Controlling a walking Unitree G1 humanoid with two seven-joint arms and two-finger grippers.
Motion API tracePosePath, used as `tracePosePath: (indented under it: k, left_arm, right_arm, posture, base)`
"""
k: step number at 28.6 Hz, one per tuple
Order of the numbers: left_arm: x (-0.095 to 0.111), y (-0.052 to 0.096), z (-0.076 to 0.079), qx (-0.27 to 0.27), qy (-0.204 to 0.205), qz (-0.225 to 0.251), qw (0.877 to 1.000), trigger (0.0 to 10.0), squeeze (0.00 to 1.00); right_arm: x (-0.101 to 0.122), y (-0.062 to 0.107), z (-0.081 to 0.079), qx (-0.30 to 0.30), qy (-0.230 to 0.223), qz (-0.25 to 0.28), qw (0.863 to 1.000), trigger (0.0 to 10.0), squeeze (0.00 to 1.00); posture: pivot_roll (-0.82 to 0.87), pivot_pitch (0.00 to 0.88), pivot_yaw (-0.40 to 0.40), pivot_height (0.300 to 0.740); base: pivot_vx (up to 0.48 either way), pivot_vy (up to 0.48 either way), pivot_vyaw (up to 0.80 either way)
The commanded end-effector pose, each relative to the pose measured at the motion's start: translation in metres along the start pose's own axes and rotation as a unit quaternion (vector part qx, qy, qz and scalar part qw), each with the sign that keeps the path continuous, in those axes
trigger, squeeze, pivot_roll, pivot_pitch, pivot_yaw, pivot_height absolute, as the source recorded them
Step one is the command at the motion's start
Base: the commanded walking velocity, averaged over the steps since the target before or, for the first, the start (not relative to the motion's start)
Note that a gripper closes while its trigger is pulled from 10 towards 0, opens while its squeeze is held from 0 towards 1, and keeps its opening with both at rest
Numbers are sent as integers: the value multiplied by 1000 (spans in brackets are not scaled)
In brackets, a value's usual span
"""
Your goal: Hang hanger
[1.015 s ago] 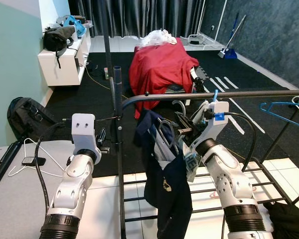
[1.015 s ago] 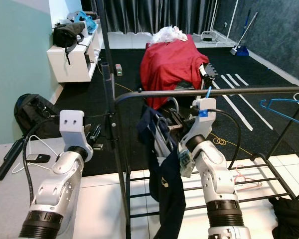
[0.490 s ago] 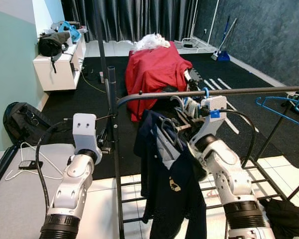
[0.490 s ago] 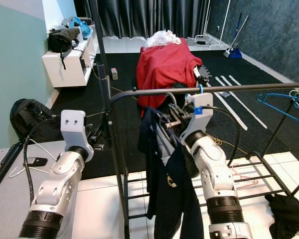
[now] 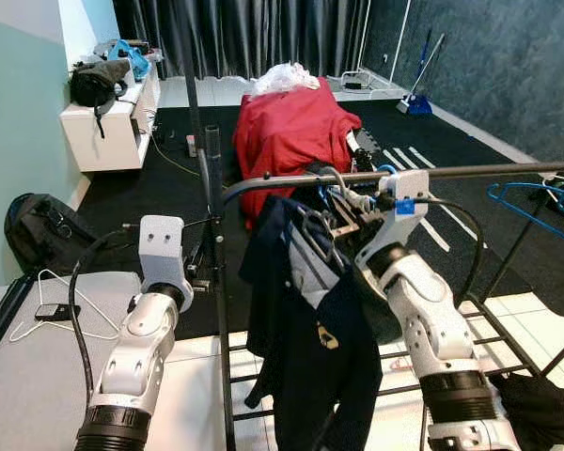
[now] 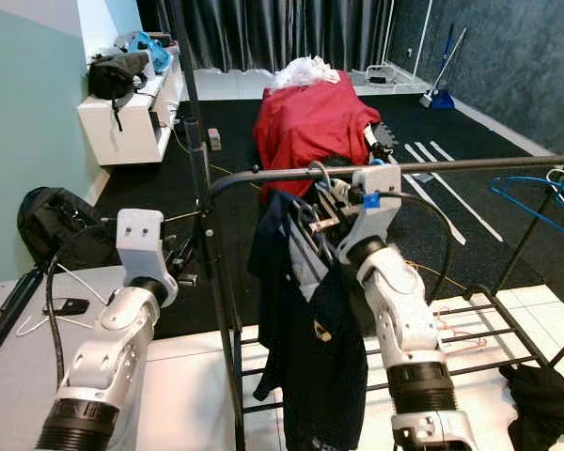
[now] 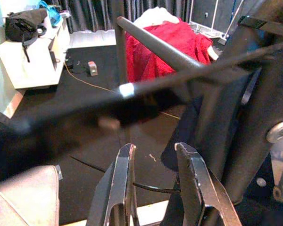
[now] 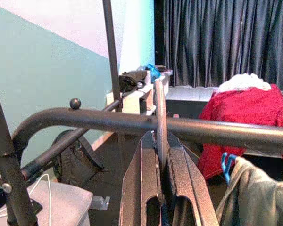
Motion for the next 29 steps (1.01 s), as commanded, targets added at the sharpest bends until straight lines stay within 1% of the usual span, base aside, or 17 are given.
tracePosePath:
  k: [1,5,6,7,8,9,10,11,12,14,17,19,22,24,29]
  left_arm:
    - [0,2,4,-19,-12,5,1000,10000,0]
    - [1,2,5,-22,-14,6,1000,10000,0]
    - [1,3,6,-29,-15,8,999,10000,0]
    - [1,3,6,-29,-15,8,999,10000,0]
    - [1,3,7,-34,-16,10,999,10000,0]
    - [1,4,7,-37,-16,11,999,10000,0]
    - [1,4,7,-37,-16,11,999,10000,0]
    - [1,4,7,-38,-16,12,999,10000,0]
    - [1,4,7,-38,-16,12,999,10000,0]
    - [2,5,7,-39,-17,13,999,10000,0]
    - [2,5,7,-40,-18,13,999,10000,0]
    - [2,5,6,-41,-19,13,999,10000,0]
    - [2,5,6,-41,-20,13,999,10000,0]
    - [2,5,5,-43,-22,13,999,10000,0]
    - [2,6,4,-43,-23,14,999,10000,0]
  right_arm:
    - [14,-8,3,8,10,25,1000,10000,0]
    - [15,-10,4,10,10,24,1000,10000,0]
    - [13,-13,5,15,7,13,1000,10000,0]
    - [13,-13,5,15,7,13,1000,10000,0]
    - [11,-16,7,20,3,0,1000,10000,0]
    - [5,-18,9,26,-5,-24,999,10000,0]
    - [5,-18,9,26,-5,-24,999,10000,0]
    - [-1,-19,12,30,-10,-46,998,10000,0]
    - [-1,-19,12,30,-10,-46,998,10000,0]
    - [-11,-21,18,36,-18,-85,996,10000,0]
    - [-14,-22,24,38,-26,-104,993,10000,0]
    - [-16,-24,30,37,-20,-120,992,10000,0]
    - [-16,-25,32,37,-18,-125,991,10000,0]
    - [-14,-31,33,39,-16,-126,991,10000,0]
    - [-9,-36,32,44,-19,-118,992,10000,0]
  posture:
    - [-58,30,-8,740]
    - [-58,30,-8,740]
    - [-57,34,-10,740]
    - [-57,34,-10,740]
    - [-57,34,-10,740]
    - [-55,37,-13,740]
    - [-55,37,-13,740]
    - [-52,38,-13,740]
    - [-52,38,-13,740]
    - [-50,40,-15,740]
    - [-49,39,-16,740]
    - [-48,41,-16,740]
    - [-48,41,-16,740]
    - [-45,40,-18,740]
    - [-43,39,-18,740]
  base:
    - [0,0,0]
    - [0,0,0]
    - [0,0,0]
    - [0,0,0]
    - [0,0,0]
    - [0,0,0]
    - [0,0,0]
    - [0,0,0]
    - [0,0,0]
    - [0,0,0]
    - [0,0,0]
    - [0,0,0]
    - [0,0,0]
    - [0,0,0]
    - [0,0,0]
Point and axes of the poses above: a point about 5 cm out from each wrist's last joint towards the gripper, its own y axis pointing back from the gripper into the wrist, its own x axis along the axis of the wrist's last joint, z = x × y, the point moved 1 cm from there along -y, pointing out of the wrist towards the gripper, and after that the axes turned 2 degrees about -y, right-handed, at the moved point
